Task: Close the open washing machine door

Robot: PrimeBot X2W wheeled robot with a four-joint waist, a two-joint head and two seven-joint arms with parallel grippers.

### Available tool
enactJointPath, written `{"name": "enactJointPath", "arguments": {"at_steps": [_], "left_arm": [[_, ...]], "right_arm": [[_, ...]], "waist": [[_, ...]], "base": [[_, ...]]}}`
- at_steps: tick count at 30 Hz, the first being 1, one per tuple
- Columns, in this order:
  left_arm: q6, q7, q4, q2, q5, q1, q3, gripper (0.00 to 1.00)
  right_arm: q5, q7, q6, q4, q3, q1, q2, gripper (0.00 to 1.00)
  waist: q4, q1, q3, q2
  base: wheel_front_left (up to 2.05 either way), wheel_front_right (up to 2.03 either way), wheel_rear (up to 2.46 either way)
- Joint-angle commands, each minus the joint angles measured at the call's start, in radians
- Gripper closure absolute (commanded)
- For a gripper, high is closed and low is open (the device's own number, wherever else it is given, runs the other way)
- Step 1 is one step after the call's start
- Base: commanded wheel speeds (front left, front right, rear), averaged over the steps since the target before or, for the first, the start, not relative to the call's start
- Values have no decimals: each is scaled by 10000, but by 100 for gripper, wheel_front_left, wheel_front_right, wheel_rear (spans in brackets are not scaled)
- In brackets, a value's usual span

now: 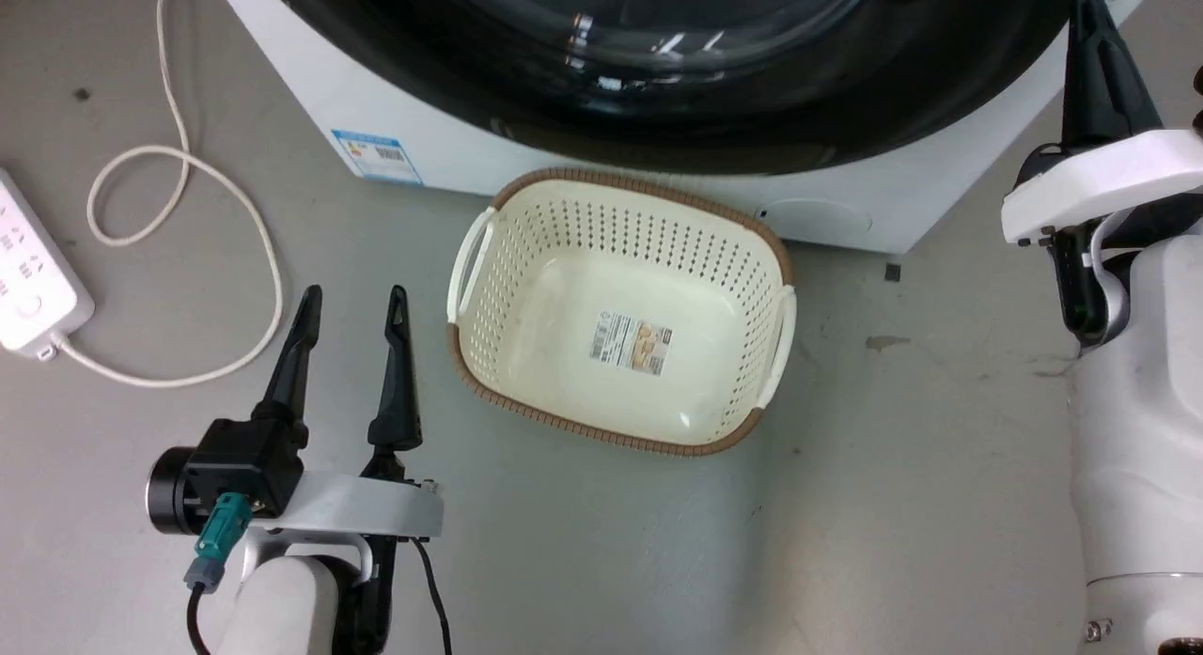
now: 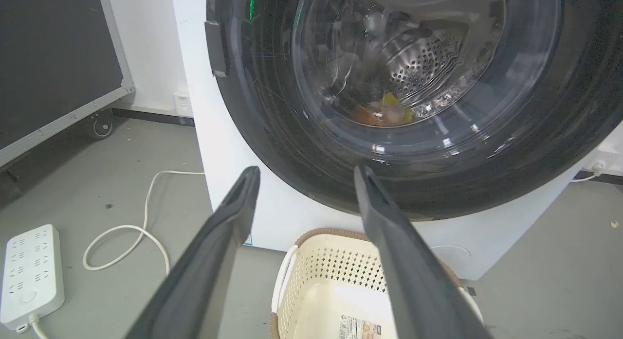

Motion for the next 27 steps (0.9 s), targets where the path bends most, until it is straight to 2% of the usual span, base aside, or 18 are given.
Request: {"name": "enactJointPath", "arguments": {"at_steps": [1,6,18,27], "left_arm": [[-45,-43,34,-38,63,-123,51,0],[-163,-44,199,-66,65,132,279,0],[-400,-44,621,-40,96,1157,677,0],[-388,-43,912,138,264,1592,656,0]], "right_arm": [[46,-95,-9,-36,52,-55,-60,100],[398,-191,-9,-617,361,915,-22,100],[1225,-168,-9,-2216,1289,4938,39,100],[1486,-22,-9,-3383,1872,7177,42,100]], "waist": [[-98,-1,-228,0],[-419,-1,-1170,0],[-1283,-1,-3521,0],[-1354,-1,-4075,0]], "base": [[0,0,0],[0,0,0],[0,0,0],[0,0,0]]}}
